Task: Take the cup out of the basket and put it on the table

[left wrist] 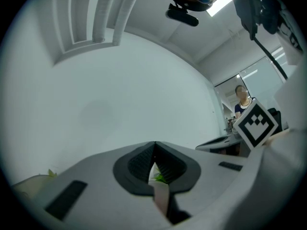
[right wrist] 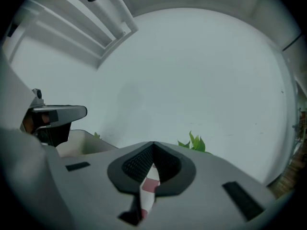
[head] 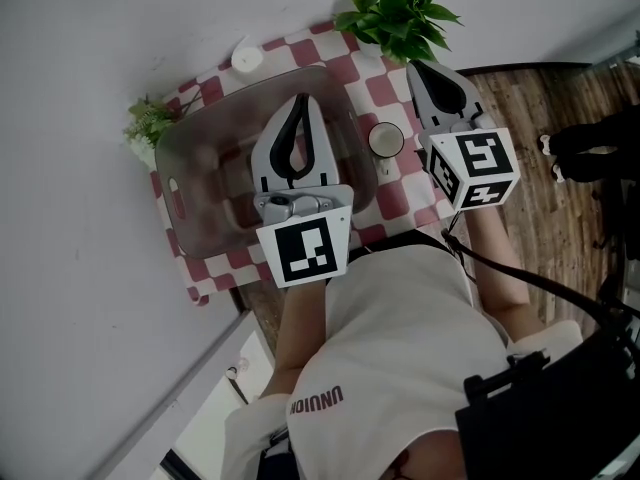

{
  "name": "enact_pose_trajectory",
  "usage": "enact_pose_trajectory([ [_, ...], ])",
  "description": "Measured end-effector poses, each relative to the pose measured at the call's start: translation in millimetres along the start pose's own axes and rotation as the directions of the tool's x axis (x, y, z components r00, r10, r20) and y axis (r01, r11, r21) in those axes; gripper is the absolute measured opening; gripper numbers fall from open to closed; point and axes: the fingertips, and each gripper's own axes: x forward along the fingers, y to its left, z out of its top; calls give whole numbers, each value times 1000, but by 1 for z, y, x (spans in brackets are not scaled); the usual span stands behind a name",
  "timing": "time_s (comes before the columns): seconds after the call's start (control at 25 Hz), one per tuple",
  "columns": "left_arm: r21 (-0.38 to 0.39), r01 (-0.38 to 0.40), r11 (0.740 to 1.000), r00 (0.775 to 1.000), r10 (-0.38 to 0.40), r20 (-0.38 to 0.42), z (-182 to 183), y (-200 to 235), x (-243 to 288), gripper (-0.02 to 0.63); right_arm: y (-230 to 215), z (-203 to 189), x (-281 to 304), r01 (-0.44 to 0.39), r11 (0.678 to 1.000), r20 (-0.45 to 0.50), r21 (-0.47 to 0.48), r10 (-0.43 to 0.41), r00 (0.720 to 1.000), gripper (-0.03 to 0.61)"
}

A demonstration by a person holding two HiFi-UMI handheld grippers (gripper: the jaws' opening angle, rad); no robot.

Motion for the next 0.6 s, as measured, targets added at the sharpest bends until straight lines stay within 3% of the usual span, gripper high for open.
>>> enact_pose_trajectory([
  [0.6,0,-1,1000,1000,1,-6,-2,3,1,11,6,6,1,-10,1000,29,-24,10,1000,15],
])
